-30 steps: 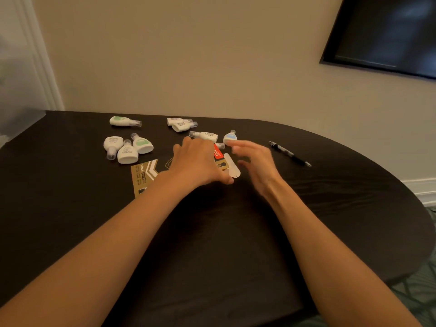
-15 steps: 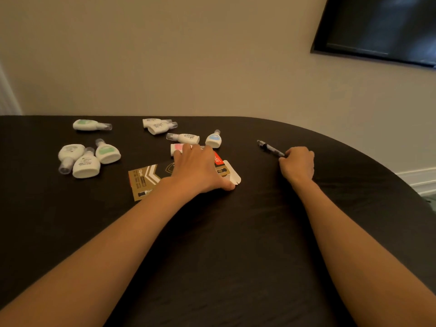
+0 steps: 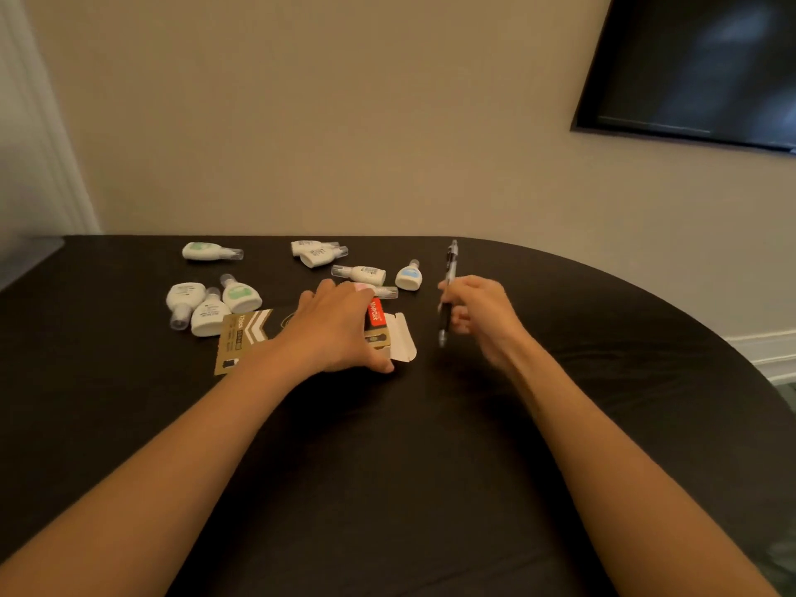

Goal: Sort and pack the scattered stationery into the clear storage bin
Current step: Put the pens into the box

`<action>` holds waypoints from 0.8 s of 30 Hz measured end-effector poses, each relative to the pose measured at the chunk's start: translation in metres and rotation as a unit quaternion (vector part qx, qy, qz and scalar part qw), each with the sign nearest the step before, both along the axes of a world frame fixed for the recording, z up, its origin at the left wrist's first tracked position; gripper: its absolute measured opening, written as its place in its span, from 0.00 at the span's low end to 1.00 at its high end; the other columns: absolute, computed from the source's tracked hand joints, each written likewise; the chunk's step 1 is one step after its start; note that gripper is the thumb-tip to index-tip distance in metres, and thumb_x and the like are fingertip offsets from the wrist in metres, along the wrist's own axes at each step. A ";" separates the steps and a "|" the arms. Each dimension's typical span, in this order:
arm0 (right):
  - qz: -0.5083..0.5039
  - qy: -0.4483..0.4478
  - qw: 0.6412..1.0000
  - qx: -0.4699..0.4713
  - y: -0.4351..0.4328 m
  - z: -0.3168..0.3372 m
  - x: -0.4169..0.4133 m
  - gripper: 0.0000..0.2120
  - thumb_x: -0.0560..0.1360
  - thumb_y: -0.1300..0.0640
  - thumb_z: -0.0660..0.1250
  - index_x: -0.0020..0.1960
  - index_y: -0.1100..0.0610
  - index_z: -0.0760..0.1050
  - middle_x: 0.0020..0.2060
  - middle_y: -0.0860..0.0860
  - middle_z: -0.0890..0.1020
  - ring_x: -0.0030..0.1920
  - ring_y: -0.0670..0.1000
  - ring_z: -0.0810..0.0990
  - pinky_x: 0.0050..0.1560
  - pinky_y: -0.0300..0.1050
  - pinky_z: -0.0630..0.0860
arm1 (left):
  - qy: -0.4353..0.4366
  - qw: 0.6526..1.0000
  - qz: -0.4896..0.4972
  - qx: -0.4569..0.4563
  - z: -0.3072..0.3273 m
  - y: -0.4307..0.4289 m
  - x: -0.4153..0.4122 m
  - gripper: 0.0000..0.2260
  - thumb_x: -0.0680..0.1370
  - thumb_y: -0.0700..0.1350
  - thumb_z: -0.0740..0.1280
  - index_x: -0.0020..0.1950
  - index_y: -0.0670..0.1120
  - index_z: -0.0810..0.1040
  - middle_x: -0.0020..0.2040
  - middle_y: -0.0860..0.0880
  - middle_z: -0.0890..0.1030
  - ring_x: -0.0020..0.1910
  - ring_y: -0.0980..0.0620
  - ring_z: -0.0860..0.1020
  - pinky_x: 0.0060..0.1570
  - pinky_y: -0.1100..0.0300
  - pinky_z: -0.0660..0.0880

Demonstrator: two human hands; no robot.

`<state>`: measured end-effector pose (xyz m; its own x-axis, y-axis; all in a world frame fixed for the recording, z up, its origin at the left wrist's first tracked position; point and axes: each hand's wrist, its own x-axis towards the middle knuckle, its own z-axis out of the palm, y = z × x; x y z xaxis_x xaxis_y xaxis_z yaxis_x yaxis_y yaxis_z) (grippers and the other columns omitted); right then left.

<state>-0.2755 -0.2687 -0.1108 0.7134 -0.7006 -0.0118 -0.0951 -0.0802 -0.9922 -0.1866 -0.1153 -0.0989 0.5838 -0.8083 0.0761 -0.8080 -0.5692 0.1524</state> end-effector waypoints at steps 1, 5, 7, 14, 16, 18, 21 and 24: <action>0.034 -0.018 0.998 0.046 0.013 0.001 0.003 0.04 0.75 0.65 0.60 0.48 0.61 0.73 0.35 0.52 0.73 0.28 0.44 0.69 0.27 0.35 0.66 | 0.007 1.000 0.002 0.004 0.003 0.011 0.004 0.40 0.66 0.63 0.72 0.72 0.49 0.61 0.67 0.48 0.69 0.65 0.47 0.65 0.62 0.52 0.65; 0.111 -0.069 0.978 0.166 0.059 0.000 0.020 0.04 0.77 0.60 0.61 0.46 0.61 0.72 0.36 0.54 0.74 0.27 0.46 0.74 0.26 0.34 0.72 | 0.069 0.998 0.006 -0.003 0.009 0.054 0.026 0.39 0.65 0.59 0.75 0.71 0.49 0.64 0.64 0.49 0.71 0.63 0.49 0.68 0.62 0.54 0.69; 0.113 -0.101 0.966 0.210 0.081 0.002 0.029 0.05 0.77 0.60 0.62 0.43 0.60 0.74 0.35 0.53 0.75 0.27 0.46 0.75 0.28 0.34 0.73 | 0.114 0.993 -0.002 -0.009 0.012 0.078 0.037 0.38 0.65 0.56 0.76 0.71 0.49 0.64 0.64 0.50 0.71 0.60 0.53 0.69 0.61 0.58 0.69; 0.098 -0.178 0.937 0.284 0.146 0.008 0.055 0.08 0.77 0.64 0.60 0.40 0.61 0.73 0.33 0.54 0.76 0.25 0.45 0.78 0.28 0.35 0.76 | 0.248 0.968 -0.034 -0.034 0.026 0.153 0.070 0.23 0.66 0.50 0.76 0.56 0.62 0.71 0.59 0.57 0.71 0.58 0.56 0.71 0.55 0.61 0.69; 0.074 -0.194 0.934 0.291 0.160 0.010 0.060 0.07 0.77 0.64 0.60 0.41 0.61 0.73 0.33 0.54 0.76 0.26 0.45 0.78 0.29 0.35 0.76 | 0.280 0.957 -0.038 -0.058 0.030 0.164 0.073 0.24 0.61 0.53 0.74 0.55 0.63 0.72 0.57 0.58 0.73 0.57 0.57 0.72 0.54 0.60 0.70; 0.047 -0.213 0.930 0.297 0.169 0.013 0.063 0.06 0.77 0.64 0.61 0.41 0.61 0.73 0.33 0.54 0.77 0.28 0.46 0.78 0.29 0.35 0.76 | 0.304 0.947 -0.044 -0.089 0.033 0.171 0.071 0.27 0.58 0.54 0.74 0.56 0.62 0.73 0.57 0.59 0.74 0.56 0.59 0.72 0.52 0.61 0.69; 0.031 -0.245 0.924 0.293 0.172 0.016 0.062 0.06 0.77 0.65 0.61 0.42 0.61 0.73 0.32 0.54 0.77 0.29 0.47 0.78 0.30 0.36 0.77 | 0.320 0.939 -0.049 -0.118 0.036 0.174 0.068 0.33 0.52 0.58 0.73 0.57 0.61 0.73 0.57 0.58 0.74 0.56 0.59 0.73 0.51 0.63 0.69; 0.044 -0.270 0.919 0.285 0.174 0.017 0.059 0.05 0.77 0.66 0.61 0.42 0.62 0.73 0.31 0.54 0.77 0.28 0.47 0.79 0.30 0.36 0.77 | 0.321 0.937 -0.050 -0.127 0.037 0.174 0.066 0.34 0.52 0.59 0.73 0.58 0.61 0.72 0.58 0.59 0.73 0.56 0.60 0.72 0.51 0.63 0.69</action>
<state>-0.2165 -0.0950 -0.0933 0.7760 -0.6306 0.0136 0.4059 0.4829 -0.7759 -0.1209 0.0583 -0.0619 0.4973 -0.8651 -0.0660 -0.5515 -0.3739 0.7457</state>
